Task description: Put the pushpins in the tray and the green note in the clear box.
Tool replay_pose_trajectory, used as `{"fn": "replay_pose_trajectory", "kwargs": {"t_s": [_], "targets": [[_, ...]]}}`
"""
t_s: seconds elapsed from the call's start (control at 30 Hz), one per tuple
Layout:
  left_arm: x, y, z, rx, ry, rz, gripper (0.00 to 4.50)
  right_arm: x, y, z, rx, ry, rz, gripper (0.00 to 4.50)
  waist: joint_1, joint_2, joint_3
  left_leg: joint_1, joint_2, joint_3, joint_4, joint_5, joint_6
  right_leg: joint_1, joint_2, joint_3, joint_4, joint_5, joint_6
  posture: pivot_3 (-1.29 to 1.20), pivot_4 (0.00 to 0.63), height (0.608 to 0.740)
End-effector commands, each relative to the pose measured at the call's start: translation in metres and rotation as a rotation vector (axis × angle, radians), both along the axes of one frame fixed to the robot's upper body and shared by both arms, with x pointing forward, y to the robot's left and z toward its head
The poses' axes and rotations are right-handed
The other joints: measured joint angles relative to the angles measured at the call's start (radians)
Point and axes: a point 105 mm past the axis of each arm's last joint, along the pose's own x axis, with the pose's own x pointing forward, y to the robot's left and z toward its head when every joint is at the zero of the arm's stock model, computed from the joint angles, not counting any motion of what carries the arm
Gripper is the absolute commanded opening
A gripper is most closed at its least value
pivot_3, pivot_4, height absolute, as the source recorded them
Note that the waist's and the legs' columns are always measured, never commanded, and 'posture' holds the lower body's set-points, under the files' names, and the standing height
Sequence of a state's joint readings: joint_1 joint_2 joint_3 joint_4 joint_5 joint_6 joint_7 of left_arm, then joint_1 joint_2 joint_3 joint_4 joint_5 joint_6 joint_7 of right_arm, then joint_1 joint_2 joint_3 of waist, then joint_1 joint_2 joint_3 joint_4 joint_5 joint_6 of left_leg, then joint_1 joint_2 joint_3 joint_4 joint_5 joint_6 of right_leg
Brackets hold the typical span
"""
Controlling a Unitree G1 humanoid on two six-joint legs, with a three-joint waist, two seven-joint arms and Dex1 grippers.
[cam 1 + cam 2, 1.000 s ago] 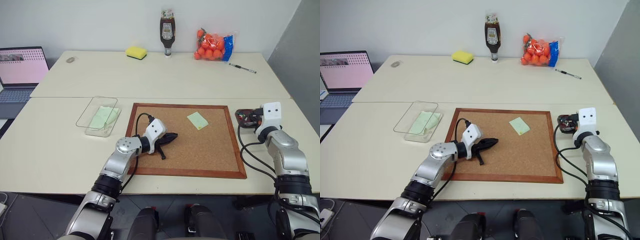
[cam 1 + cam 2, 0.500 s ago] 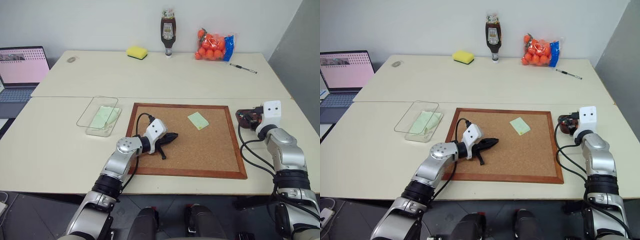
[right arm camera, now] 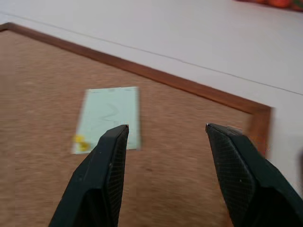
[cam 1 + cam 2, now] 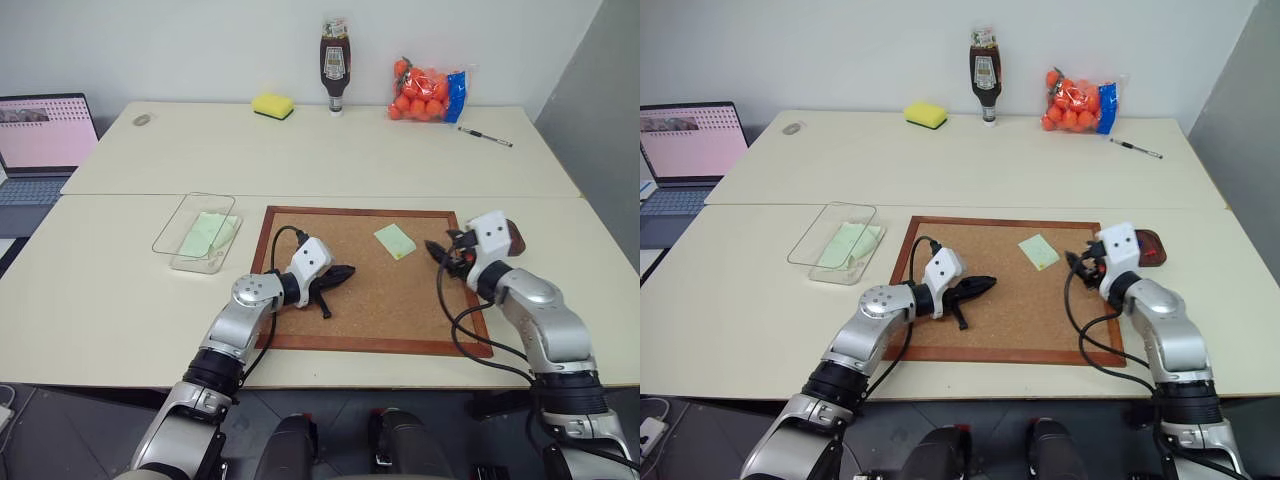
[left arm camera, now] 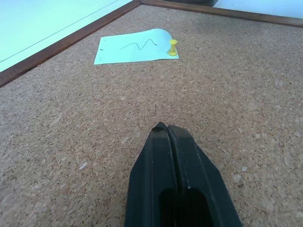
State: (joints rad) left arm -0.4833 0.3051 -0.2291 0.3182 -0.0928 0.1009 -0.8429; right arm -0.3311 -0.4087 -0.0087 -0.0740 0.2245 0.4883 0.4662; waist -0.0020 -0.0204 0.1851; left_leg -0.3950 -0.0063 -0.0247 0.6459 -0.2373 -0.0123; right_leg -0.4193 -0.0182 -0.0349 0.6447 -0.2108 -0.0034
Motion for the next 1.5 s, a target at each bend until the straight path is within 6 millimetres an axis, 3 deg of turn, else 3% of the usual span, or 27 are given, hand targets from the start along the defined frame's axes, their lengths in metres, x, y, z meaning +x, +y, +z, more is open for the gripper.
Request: {"fn": "replay_pose_trajectory", "kwargs": {"t_s": [0.03,0.17,0.47,0.5,0.9,1.3,1.5], "targets": [[-0.005,0.001,-0.015,0.03,0.049,-0.001,0.0,-0.001,0.02,0.005,-0.028,-0.038,0.087,2.75,0.0,0.0,0.0,0.0,0.0,0.0,0.0,0.0,0.0,0.0,0.0,0.0,0.0,0.0,0.0,0.0,0.15,0.74],[-0.005,0.002,-0.015,0.029,0.05,0.003,0.0,0.003,0.031,-0.002,-0.049,-0.026,0.119,2.75,0.0,0.0,0.0,0.0,0.0,0.0,0.0,0.0,0.0,0.0,0.0,0.0,0.0,0.0,0.0,0.0,0.15,0.74],[-0.006,0.002,-0.015,0.026,0.052,0.009,0.0,0.014,0.033,-0.009,-0.054,-0.023,0.108,2.75,0.0,0.0,0.0,0.0,0.0,0.0,0.0,0.0,0.0,0.0,0.0,0.0,0.0,0.0,0.0,0.0,0.15,0.74],[-0.006,0.002,-0.015,0.026,0.052,0.01,0.0,0.014,0.033,-0.009,-0.056,-0.022,0.108,2.39,0.0,0.0,0.0,0.0,0.0,0.0,0.0,0.0,0.0,0.0,0.0,0.0,0.0,0.0,0.0,0.0,0.15,0.74],[-0.007,0.002,-0.016,0.024,0.054,0.012,0.0,0.011,0.036,-0.011,-0.086,-0.039,0.135,0.03,0.0,0.0,0.0,0.0,0.0,0.0,0.0,0.0,0.0,0.0,0.0,0.0,0.0,0.0,0.0,0.0,0.15,0.74],[-0.004,0.004,-0.015,0.007,0.057,0.043,0.0,0.007,0.04,0.044,-0.006,-0.232,0.13,0.03,0.0,0.0,0.0,0.0,0.0,0.0,0.0,0.0,0.0,-0.001,0.0,0.0,0.0,0.0,0.0,0.0,0.15,0.74],[-0.006,0.004,-0.007,-0.031,0.032,0.076,0.0,0.001,0.044,0.055,0.0,-0.262,0.14,0.03,0.0,0.0,0.0,0.0,0.001,0.0,0.0,0.0,0.0,0.0,0.0,0.0,0.0,0.0,0.0,0.0,0.15,0.74]]}}
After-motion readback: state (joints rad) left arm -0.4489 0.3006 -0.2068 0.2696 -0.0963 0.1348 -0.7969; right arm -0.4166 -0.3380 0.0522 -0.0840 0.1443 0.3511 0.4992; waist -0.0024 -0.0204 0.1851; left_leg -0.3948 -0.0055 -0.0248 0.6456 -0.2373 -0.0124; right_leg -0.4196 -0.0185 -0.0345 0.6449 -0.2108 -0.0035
